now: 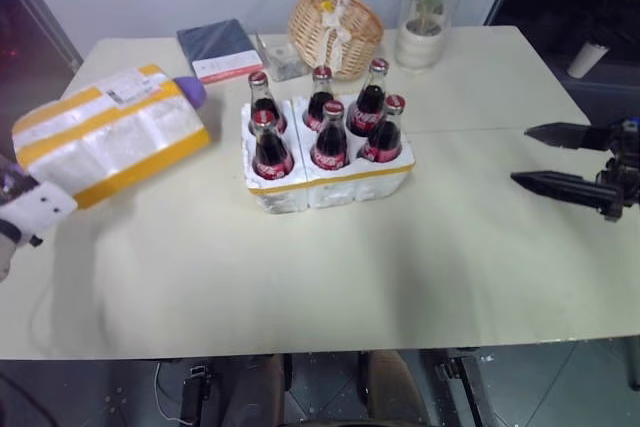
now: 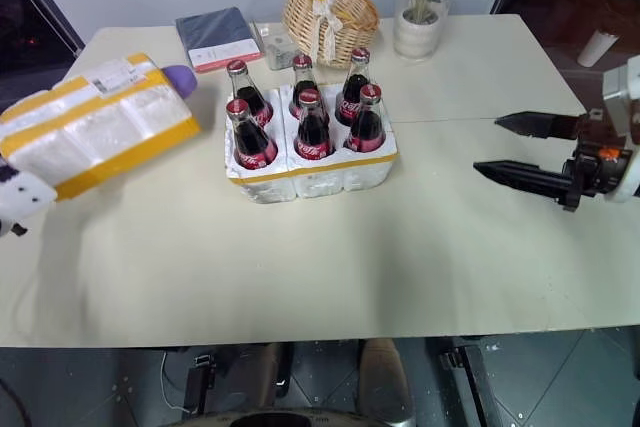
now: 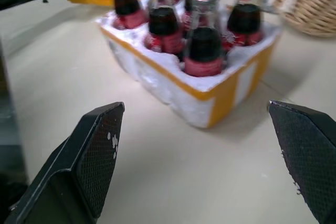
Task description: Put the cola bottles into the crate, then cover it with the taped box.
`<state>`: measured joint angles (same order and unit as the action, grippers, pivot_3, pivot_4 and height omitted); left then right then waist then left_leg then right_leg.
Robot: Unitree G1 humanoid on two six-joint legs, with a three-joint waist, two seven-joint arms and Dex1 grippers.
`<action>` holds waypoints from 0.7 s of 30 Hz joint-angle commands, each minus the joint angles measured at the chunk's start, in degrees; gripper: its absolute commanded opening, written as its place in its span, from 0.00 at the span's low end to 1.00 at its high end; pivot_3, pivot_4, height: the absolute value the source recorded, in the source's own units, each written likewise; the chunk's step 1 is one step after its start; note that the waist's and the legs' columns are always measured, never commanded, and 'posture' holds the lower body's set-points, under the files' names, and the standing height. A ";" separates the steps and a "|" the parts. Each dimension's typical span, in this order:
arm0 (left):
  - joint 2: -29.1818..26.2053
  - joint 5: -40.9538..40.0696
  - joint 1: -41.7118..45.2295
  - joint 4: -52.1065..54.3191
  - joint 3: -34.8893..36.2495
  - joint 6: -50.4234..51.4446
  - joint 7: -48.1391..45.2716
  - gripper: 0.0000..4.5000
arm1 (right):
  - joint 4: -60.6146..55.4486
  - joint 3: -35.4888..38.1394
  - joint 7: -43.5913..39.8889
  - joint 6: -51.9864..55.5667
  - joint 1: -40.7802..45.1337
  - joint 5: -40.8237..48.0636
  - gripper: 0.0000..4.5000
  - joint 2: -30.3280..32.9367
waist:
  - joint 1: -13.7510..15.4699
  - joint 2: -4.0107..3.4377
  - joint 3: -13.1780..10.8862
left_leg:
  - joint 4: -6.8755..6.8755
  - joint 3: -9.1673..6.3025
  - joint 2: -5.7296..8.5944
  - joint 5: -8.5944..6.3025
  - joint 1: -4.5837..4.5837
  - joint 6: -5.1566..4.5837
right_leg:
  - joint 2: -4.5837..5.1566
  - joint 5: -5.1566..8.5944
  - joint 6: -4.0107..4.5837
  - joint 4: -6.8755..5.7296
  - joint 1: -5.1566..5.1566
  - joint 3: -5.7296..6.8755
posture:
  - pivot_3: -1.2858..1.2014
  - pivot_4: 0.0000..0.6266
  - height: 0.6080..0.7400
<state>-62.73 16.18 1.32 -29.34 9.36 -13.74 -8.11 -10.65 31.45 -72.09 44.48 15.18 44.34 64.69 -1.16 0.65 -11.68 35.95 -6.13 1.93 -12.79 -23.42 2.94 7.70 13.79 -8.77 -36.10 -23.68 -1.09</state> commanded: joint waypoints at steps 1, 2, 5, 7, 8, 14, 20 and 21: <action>2.44 -1.12 -8.18 14.31 7.30 7.19 -0.50 0.00 | -2.96 2.17 -0.13 -0.66 0.72 2.14 1.00 0.95 | 0.34 0.00 0.00 | 0.01 0.01 0.00 0.00 0.01 0.00 | 0.00 0.00 0.01 0.01 0.01 0.00 | 0.52 0.24 0.97; 3.52 -0.74 -9.96 16.91 8.14 8.74 -0.51 0.00 | -3.26 2.04 0.09 -0.47 0.89 2.44 1.00 0.85 | 0.53 0.01 0.01 | 0.03 0.00 0.00 0.00 0.01 0.00 | 0.00 0.01 0.02 0.03 0.04 0.01 | 0.52 0.24 0.97; 5.87 1.97 -12.48 21.28 7.51 11.65 -0.16 0.00 | -3.70 1.20 0.51 -0.28 1.37 3.06 1.00 0.72 | 0.96 0.04 0.03 | 0.12 -0.02 0.00 0.00 0.01 0.01 | 0.00 0.02 0.03 0.09 0.13 0.04 | 0.52 0.24 0.97; 6.74 3.18 -11.93 21.57 6.33 12.67 0.05 0.00 | -3.58 0.49 0.84 0.42 1.83 3.60 1.00 0.78 | 1.07 0.03 0.03 | 0.13 -0.02 0.01 0.00 0.01 0.01 | 0.00 0.06 0.12 0.12 0.15 0.04 | 0.52 0.24 0.97; 7.09 3.81 -10.88 21.14 5.59 13.04 0.26 0.00 | -3.43 0.13 1.03 0.61 2.21 3.75 1.00 0.81 | 1.07 0.02 0.04 | 0.12 -0.01 0.01 0.00 0.01 0.01 | 0.00 0.07 0.13 0.12 0.15 0.04 | 0.52 0.24 0.97; 8.34 8.27 -6.03 18.49 3.19 16.46 2.74 0.67 | -3.93 -0.95 2.25 -0.30 3.25 3.17 1.00 0.58 | 1.00 0.02 0.05 | 0.13 -0.01 0.02 0.00 0.01 0.00 | -0.01 0.01 0.01 0.11 0.14 0.04 | 0.52 0.24 0.97; 10.11 10.30 -1.81 15.01 0.90 17.94 4.77 0.89 | -4.48 0.44 3.17 0.29 2.50 4.38 1.00 0.48 | 0.50 0.02 0.05 | 0.10 -0.02 0.02 0.00 0.03 0.00 | -0.02 0.01 0.01 0.08 0.13 0.04 | 0.52 0.24 0.97; 10.23 10.62 -0.70 13.80 0.27 17.82 5.06 0.89 | -4.60 0.46 3.33 0.24 2.37 4.41 1.00 0.45 | 0.50 0.02 0.05 | 0.11 -0.02 0.02 0.00 0.03 0.00 | -0.02 0.01 0.01 0.08 0.13 0.05 | 0.52 0.24 0.97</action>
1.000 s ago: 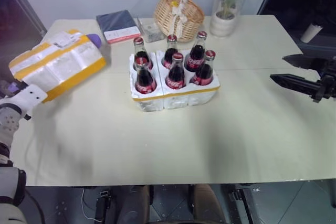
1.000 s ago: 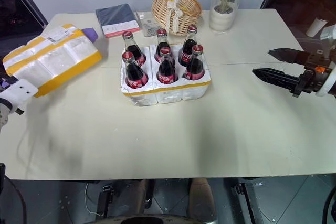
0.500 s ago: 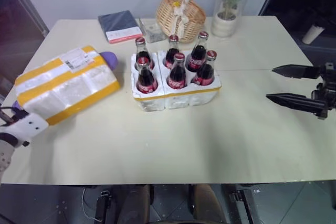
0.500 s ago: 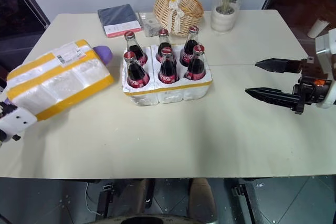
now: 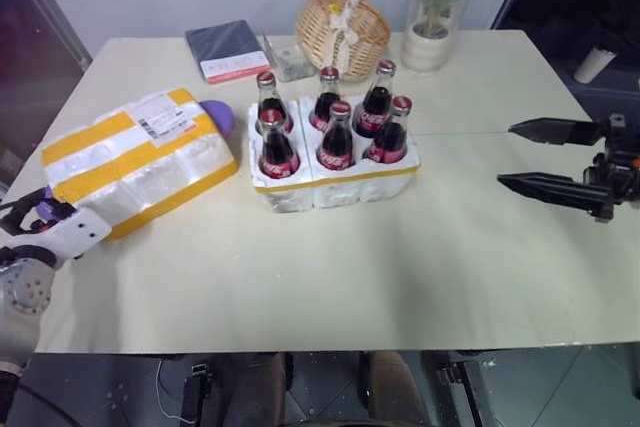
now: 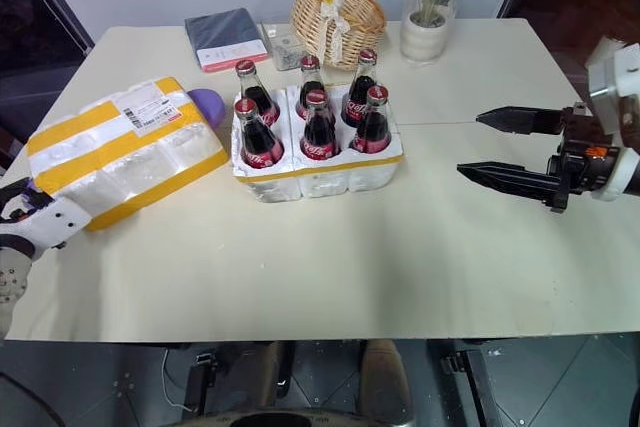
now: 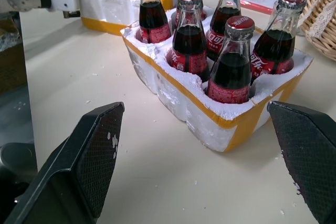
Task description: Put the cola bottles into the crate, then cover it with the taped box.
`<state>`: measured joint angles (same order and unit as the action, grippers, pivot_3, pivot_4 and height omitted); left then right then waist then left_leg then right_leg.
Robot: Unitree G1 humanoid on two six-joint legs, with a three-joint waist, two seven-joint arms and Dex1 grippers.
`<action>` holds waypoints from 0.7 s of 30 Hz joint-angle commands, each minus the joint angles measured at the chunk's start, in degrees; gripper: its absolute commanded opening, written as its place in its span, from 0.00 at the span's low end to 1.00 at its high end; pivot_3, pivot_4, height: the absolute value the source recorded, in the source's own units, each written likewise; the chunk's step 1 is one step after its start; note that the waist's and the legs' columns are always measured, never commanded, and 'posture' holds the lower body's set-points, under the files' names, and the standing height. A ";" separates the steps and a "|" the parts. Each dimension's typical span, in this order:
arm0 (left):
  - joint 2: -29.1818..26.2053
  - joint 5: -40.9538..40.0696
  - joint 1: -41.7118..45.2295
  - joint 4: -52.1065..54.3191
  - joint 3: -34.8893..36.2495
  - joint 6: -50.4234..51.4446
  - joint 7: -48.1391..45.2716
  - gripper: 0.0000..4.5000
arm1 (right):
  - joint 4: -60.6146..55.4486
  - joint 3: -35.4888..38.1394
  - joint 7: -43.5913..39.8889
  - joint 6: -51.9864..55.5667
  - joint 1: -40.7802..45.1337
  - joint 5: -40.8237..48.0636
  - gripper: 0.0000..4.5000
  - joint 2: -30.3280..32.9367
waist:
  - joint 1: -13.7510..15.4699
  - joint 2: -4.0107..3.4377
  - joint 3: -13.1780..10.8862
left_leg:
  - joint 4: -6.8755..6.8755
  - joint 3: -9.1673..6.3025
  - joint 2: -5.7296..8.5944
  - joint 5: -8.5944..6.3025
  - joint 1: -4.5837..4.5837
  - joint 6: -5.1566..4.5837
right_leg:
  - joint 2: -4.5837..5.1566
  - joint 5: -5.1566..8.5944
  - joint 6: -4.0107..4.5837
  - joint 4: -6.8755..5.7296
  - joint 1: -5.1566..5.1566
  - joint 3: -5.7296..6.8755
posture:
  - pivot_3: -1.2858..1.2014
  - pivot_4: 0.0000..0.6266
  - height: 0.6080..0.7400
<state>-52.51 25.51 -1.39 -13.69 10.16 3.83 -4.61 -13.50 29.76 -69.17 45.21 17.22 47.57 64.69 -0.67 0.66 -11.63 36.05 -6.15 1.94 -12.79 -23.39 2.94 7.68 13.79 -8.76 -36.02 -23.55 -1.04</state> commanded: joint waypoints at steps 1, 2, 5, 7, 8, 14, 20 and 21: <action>0.21 1.45 3.27 -3.23 -1.11 0.26 1.74 0.89 | -1.84 2.17 0.57 -0.52 0.26 1.23 1.00 0.42 | 0.02 0.00 0.00 | 0.00 0.00 0.00 0.00 0.00 0.00 | 0.00 0.00 0.00 0.00 0.00 0.00 | 0.52 0.24 0.97; 0.38 1.46 4.29 -4.39 -1.53 0.12 1.85 0.89 | -1.90 2.18 0.71 -0.54 0.24 1.28 1.00 0.39 | 0.05 0.00 0.00 | 0.00 0.00 0.00 0.00 0.00 0.00 | 0.00 0.00 0.00 -0.01 0.00 0.00 | 0.52 0.24 0.97; 0.45 1.76 7.80 -8.51 -3.39 -0.91 2.37 0.89 | -1.86 2.12 1.08 -0.70 0.29 1.22 1.00 0.32 | 0.06 0.01 0.01 | 0.02 -0.01 0.00 0.00 0.00 0.00 | 0.00 0.00 -0.01 -0.02 0.00 0.00 | 0.52 0.24 0.97; 0.37 1.63 9.37 -10.53 -4.15 -1.53 2.29 0.89 | -1.83 2.22 1.17 -0.75 0.24 1.23 1.00 0.40 | 0.05 0.01 0.01 | 0.02 -0.01 0.01 0.00 0.00 0.00 | 0.00 -0.01 -0.01 -0.02 0.00 0.00 | 0.52 0.24 0.97; 0.31 1.38 9.87 -11.27 -4.34 -1.97 2.15 0.89 | -1.87 2.32 1.24 -0.73 0.20 1.28 1.00 0.41 | 0.03 0.01 0.01 | 0.02 -0.01 0.01 0.00 0.00 0.00 | 0.00 -0.01 -0.01 -0.02 0.00 0.00 | 0.52 0.24 0.97; -1.40 0.97 12.39 -14.12 -3.95 -4.29 2.44 0.35 | -2.01 2.86 2.49 -0.91 -0.33 1.12 1.00 0.00 | 0.02 0.01 0.01 | 0.01 -0.02 0.01 0.00 0.00 0.00 | 0.00 -0.01 -0.01 -0.04 -0.01 0.01 | 0.52 0.24 0.97; -3.88 -0.51 15.87 -13.74 -2.76 -4.36 1.02 0.25 | -1.94 2.37 4.26 -3.18 -0.90 -0.59 1.00 -0.71 | 0.08 0.01 0.01 | 0.02 -0.02 0.03 0.00 0.00 0.00 | 0.02 -0.01 -0.01 -0.04 0.00 0.00 | 0.52 0.24 0.97; -4.25 -0.86 16.35 -13.27 -2.44 -4.31 0.64 0.25 | -1.84 2.39 4.23 -3.28 -1.03 -0.57 1.00 -0.65 | 0.06 0.02 0.01 | 0.02 -0.02 0.03 0.00 0.00 0.00 | 0.01 -0.01 -0.01 -0.04 0.00 0.01 | 0.52 0.24 0.97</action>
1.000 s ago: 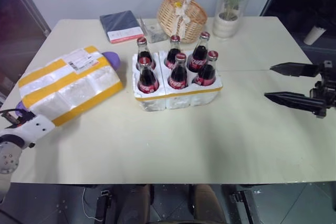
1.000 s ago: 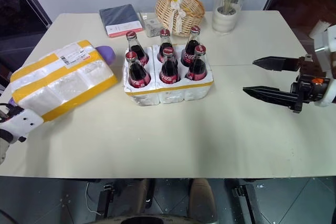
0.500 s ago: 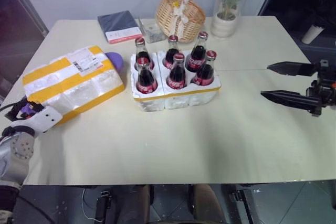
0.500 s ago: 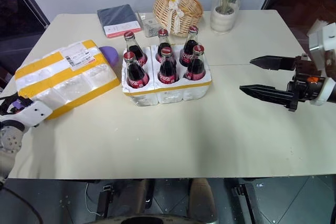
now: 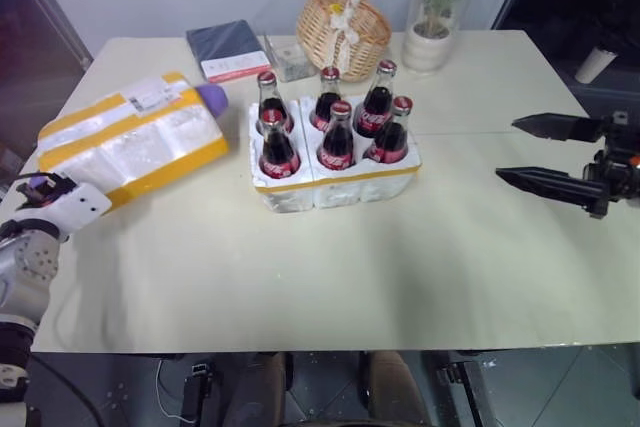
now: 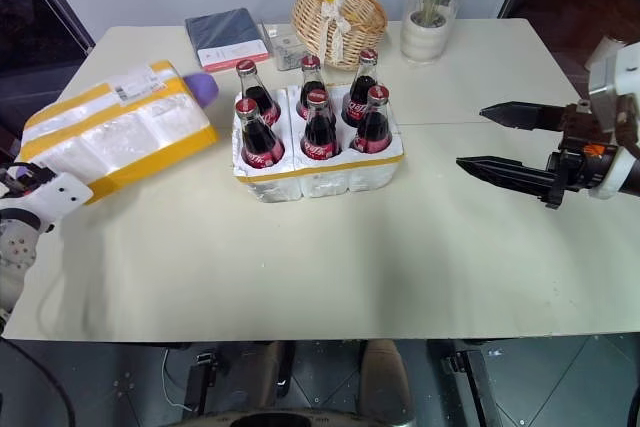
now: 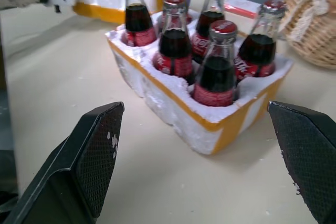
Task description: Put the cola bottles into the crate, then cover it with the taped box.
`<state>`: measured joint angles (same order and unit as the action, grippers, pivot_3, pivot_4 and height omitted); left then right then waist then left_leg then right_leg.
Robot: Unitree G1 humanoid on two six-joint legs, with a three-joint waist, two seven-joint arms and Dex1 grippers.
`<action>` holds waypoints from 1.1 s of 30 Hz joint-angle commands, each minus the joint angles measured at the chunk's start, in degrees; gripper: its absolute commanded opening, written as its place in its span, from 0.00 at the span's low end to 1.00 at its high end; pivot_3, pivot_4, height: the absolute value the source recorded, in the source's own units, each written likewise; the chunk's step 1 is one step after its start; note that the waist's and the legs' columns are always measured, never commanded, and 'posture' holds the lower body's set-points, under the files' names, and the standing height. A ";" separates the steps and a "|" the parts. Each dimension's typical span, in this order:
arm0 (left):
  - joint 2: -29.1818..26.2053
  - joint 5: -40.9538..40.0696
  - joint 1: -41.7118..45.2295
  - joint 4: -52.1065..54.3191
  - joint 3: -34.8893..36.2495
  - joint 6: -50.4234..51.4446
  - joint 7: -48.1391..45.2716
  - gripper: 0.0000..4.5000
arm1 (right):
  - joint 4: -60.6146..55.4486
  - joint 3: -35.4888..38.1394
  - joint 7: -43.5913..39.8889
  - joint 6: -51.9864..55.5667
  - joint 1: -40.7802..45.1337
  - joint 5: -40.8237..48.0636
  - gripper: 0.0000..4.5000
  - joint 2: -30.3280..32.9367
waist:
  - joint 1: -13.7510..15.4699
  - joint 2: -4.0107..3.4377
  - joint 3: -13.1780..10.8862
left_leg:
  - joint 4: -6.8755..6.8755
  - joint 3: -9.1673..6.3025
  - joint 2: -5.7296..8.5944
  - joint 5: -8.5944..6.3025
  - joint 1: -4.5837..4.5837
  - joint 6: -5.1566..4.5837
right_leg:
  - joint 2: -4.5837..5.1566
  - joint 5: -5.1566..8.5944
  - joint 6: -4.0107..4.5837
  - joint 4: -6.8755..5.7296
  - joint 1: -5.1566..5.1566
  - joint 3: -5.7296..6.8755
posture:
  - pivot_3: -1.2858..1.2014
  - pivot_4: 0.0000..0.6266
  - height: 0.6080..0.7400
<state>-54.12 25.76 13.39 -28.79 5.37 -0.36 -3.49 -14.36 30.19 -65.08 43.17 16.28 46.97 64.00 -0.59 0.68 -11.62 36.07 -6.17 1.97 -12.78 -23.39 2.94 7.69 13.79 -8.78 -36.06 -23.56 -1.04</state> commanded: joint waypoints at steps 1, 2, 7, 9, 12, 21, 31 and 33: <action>-3.74 -1.67 2.40 2.97 3.23 0.04 -1.27 0.25 | -0.52 2.09 0.01 0.15 -0.14 0.96 1.00 0.52 | -0.06 0.00 0.00 | 0.00 -0.01 0.00 0.00 0.00 0.00 | 0.00 0.00 0.00 0.00 0.00 0.00 | 0.52 0.24 0.97; -5.04 -2.41 3.41 4.36 4.27 0.13 -2.27 0.25 | -0.16 2.25 -0.27 0.72 -0.16 1.39 1.00 0.88 | -0.09 0.01 -0.01 | 0.00 -0.01 0.00 0.00 0.00 0.00 | -0.01 0.00 0.00 0.00 0.00 0.00 | 0.52 0.24 0.97; -9.85 -4.57 8.34 10.63 6.72 2.04 -6.90 0.25 | 0.86 1.83 0.37 -0.79 0.38 -0.32 1.00 0.86 | -0.07 0.03 -0.01 | 0.01 -0.01 -0.01 0.00 -0.03 0.00 | -0.01 0.00 0.00 0.00 -0.01 0.00 | 0.52 0.24 0.97; -10.82 -5.04 11.93 14.53 6.55 3.60 -9.15 0.25 | 1.22 1.31 0.58 -1.40 0.55 -0.71 1.00 0.54 | 0.01 0.03 -0.01 | 0.00 -0.01 0.00 0.00 -0.02 0.00 | 0.00 0.00 0.00 0.00 -0.01 0.00 | 0.52 0.24 0.97; -10.13 -5.79 17.47 21.11 4.15 7.19 -14.23 0.25 | 1.20 0.62 0.75 -2.01 0.61 -0.95 1.00 -0.05 | -0.04 0.03 -0.01 | 0.02 -0.01 0.01 0.00 -0.02 0.00 | 0.00 0.00 -0.01 0.01 0.02 0.01 | 0.52 0.24 0.97; 1.92 -5.74 28.61 45.82 -8.97 24.27 -30.32 0.25 | 1.45 -1.36 1.68 -3.14 1.43 -1.13 1.00 -1.75 | -0.37 0.05 -0.02 | 0.10 -0.01 0.02 0.01 -0.07 -0.01 | -0.01 0.00 -0.03 0.00 0.06 0.00 | 0.52 0.24 0.97; 0.64 0.83 25.68 54.79 -15.59 31.08 -38.89 0.25 | -0.23 1.01 3.70 -2.45 -0.63 0.02 1.00 -3.56 | -0.28 0.04 -0.01 | 0.09 -0.01 0.00 0.01 0.02 -0.02 | -0.04 0.02 -0.03 -0.02 0.10 -0.01 | 0.52 0.24 0.97; -0.96 2.84 26.02 54.72 -15.79 29.62 -39.62 0.39 | -0.57 1.22 4.07 -2.46 -0.90 0.17 1.00 -3.92 | -0.06 0.10 -0.05 | 0.12 -0.04 0.00 0.01 -0.02 -0.02 | -0.05 0.02 -0.03 -0.02 0.10 0.01 | 0.52 0.24 0.97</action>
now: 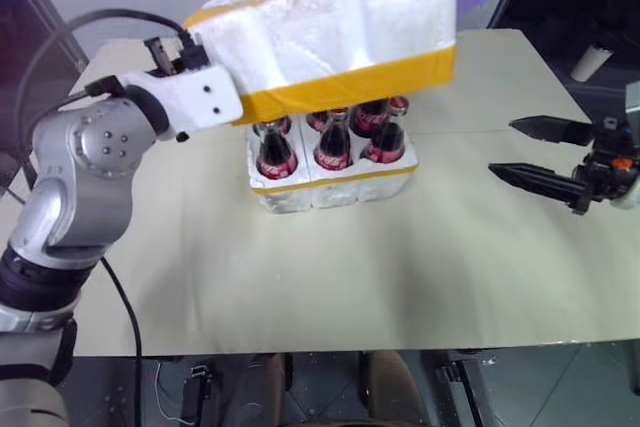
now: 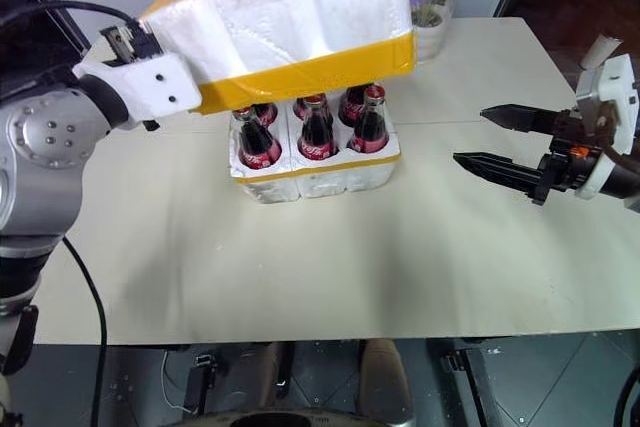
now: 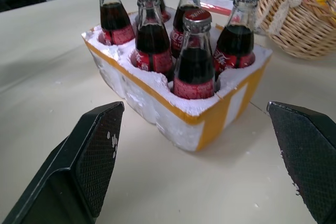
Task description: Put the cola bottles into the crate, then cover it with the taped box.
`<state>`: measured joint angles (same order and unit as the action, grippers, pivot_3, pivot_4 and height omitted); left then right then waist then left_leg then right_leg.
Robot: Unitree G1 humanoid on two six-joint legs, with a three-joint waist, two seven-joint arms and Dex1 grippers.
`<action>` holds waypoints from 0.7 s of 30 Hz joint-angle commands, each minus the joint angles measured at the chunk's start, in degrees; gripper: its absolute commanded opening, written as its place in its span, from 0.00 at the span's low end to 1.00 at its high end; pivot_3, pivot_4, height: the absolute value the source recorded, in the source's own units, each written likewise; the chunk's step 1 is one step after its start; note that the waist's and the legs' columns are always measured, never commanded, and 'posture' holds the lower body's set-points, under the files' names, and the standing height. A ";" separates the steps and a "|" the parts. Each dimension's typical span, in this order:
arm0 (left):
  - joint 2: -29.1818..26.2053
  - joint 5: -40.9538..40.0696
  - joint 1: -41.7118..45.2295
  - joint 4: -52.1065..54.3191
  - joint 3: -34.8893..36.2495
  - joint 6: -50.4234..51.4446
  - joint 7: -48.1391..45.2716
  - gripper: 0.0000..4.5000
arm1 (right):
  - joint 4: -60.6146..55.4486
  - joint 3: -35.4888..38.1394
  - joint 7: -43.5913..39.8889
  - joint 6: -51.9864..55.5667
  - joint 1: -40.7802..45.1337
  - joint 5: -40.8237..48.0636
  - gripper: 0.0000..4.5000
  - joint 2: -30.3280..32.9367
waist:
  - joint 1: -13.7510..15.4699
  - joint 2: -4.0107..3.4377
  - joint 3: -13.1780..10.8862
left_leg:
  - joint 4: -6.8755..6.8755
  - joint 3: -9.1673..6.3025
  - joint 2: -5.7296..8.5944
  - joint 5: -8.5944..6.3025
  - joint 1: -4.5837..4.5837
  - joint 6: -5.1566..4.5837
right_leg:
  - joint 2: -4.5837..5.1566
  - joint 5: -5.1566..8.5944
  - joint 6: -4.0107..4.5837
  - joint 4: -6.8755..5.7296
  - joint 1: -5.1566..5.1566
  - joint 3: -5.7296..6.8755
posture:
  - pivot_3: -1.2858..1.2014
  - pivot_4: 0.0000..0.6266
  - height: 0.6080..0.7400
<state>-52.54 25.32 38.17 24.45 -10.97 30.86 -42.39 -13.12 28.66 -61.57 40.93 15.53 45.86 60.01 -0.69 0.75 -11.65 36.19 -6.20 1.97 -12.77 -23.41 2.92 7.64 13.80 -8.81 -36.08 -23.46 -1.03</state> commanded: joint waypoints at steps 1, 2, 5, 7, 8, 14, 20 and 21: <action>-3.44 4.45 1.63 1.06 0.35 -3.07 -0.75 0.46 | -1.90 2.77 0.71 -0.31 -0.21 1.30 1.00 -0.08 | 0.03 0.04 -0.02 | 0.02 -0.01 0.00 0.00 -0.02 0.00 | 0.00 0.00 0.00 0.00 0.00 0.01 | 0.52 0.24 0.97; -3.76 4.95 1.92 0.74 0.42 -3.88 -0.67 0.57 | -2.05 2.80 0.88 -0.37 -0.28 1.38 1.00 -0.23 | 0.00 0.04 -0.02 | 0.02 -0.01 0.01 0.00 -0.03 0.00 | 0.01 0.00 0.00 0.02 0.00 0.00 | 0.52 0.24 0.97; -2.93 4.01 2.28 0.82 0.55 -4.57 -2.00 0.91 | -2.14 2.74 1.28 -0.62 -0.21 1.70 1.00 -0.62 | 0.02 0.03 -0.02 | 0.00 -0.01 0.01 0.00 -0.01 0.00 | 0.01 0.00 0.00 0.03 0.00 0.00 | 0.52 0.24 0.97; -2.52 3.68 1.82 1.23 0.77 -5.57 -2.31 0.99 | -1.82 2.47 1.48 -0.78 0.21 1.83 1.00 -0.81 | -0.06 0.03 -0.02 | -0.01 -0.01 0.01 0.00 0.00 0.00 | 0.01 0.00 0.00 0.02 0.01 0.00 | 0.52 0.24 0.97; -2.36 3.68 1.54 1.41 1.01 -5.99 -2.36 0.99 | -1.60 2.30 1.53 -0.82 0.48 1.92 1.00 -0.88 | -0.08 0.03 -0.02 | -0.01 -0.01 0.01 0.00 0.00 0.00 | 0.01 0.00 0.00 0.02 0.01 0.00 | 0.52 0.24 0.97; -2.24 -0.30 -3.24 6.09 6.66 -2.81 -5.75 0.99 | -1.02 1.57 0.92 -1.41 0.74 1.48 1.00 -0.84 | -0.32 0.03 -0.02 | -0.04 -0.01 0.00 0.00 0.01 0.00 | 0.01 0.00 0.00 0.02 -0.01 0.00 | 0.52 0.24 0.97; -5.60 -17.03 -17.31 12.36 22.09 7.33 -21.45 0.99 | -0.14 1.57 -0.56 -1.91 0.20 0.69 1.00 -0.24 | -0.46 0.02 -0.02 | -0.06 -0.01 -0.02 0.00 0.03 -0.01 | 0.00 0.01 0.01 0.00 -0.03 0.00 | 0.52 0.24 0.97; -6.55 -19.51 -19.58 11.81 24.80 7.35 -23.74 0.99 | 0.11 1.48 -0.72 -1.95 0.32 0.58 1.00 -0.17 | -0.42 0.02 -0.02 | -0.05 -0.01 -0.03 0.00 0.04 -0.01 | -0.01 0.01 0.02 -0.01 -0.02 0.01 | 0.52 0.24 0.97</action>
<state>-57.47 9.65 19.23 34.91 7.88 37.49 -62.68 -12.89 28.94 -61.76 40.22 15.13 46.22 59.17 -1.11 0.77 -11.67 36.14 -6.21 1.94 -12.77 -23.38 2.91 7.64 13.81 -8.79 -36.09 -23.48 -1.02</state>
